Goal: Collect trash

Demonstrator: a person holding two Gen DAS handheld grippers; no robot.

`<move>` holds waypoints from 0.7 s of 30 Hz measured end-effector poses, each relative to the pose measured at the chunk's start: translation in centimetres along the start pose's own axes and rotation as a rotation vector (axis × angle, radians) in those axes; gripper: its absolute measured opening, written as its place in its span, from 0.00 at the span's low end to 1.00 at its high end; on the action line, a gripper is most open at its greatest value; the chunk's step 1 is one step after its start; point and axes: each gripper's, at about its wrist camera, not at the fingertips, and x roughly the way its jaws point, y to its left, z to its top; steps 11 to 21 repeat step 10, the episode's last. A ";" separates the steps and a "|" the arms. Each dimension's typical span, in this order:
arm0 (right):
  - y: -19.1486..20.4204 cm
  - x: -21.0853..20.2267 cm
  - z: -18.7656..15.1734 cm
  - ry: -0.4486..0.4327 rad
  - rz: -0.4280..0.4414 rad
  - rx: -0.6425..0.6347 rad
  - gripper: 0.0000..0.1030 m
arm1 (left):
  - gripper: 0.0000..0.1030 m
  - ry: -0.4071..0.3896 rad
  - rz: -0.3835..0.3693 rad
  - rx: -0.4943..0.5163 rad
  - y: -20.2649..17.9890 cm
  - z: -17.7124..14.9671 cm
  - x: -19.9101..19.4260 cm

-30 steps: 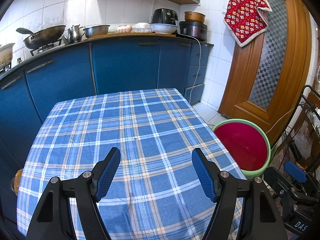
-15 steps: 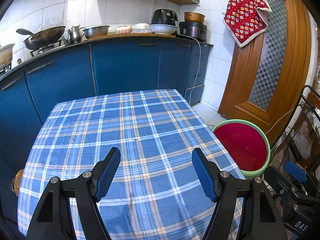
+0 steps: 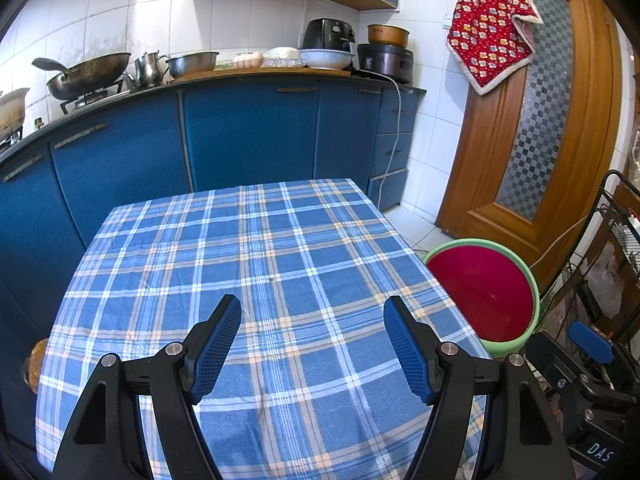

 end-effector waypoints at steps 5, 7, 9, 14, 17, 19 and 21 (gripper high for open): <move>0.1 0.0 0.0 0.000 0.000 -0.001 0.89 | 0.73 -0.001 -0.001 0.001 0.0 0.0 0.0; 0.1 0.0 0.0 -0.001 0.000 -0.001 0.89 | 0.73 0.000 0.000 0.002 0.0 0.0 0.0; 0.1 0.0 0.0 0.000 0.000 -0.001 0.89 | 0.73 0.001 -0.001 0.003 0.0 0.0 0.0; 0.1 0.0 0.0 0.000 0.000 -0.002 0.89 | 0.73 0.004 -0.003 0.005 -0.1 0.0 0.0; 0.1 0.0 0.0 0.000 0.000 -0.002 0.89 | 0.73 0.004 -0.003 0.005 -0.1 0.0 0.0; 0.1 0.0 0.0 0.000 0.000 -0.002 0.89 | 0.73 0.004 -0.003 0.005 -0.1 0.0 0.0; 0.1 0.0 0.0 0.000 0.000 -0.002 0.89 | 0.73 0.004 -0.003 0.005 -0.1 0.0 0.0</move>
